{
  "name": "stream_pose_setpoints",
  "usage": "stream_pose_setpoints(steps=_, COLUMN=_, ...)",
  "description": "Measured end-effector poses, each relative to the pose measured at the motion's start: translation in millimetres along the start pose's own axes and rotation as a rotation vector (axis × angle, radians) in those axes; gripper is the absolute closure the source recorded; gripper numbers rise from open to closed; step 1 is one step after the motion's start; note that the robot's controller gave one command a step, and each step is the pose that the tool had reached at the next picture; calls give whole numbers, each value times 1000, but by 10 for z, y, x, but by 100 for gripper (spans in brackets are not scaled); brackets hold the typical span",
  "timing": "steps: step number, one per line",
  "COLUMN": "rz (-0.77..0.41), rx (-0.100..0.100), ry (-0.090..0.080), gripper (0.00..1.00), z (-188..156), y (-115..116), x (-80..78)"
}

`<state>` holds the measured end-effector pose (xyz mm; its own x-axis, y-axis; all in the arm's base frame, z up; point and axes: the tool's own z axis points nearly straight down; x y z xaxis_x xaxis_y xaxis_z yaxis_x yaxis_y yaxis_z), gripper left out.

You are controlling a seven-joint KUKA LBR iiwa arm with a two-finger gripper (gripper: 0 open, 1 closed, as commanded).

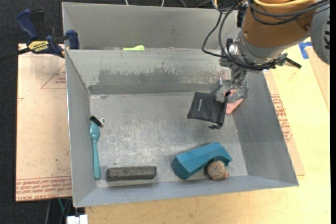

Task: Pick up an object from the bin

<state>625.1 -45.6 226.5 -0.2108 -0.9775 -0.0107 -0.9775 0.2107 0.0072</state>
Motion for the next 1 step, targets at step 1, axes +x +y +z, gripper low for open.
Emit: stream_pose_setpoints(steps=1, rz=15, rx=4, ry=-2, gripper=100, z=-793, y=-85, x=9)
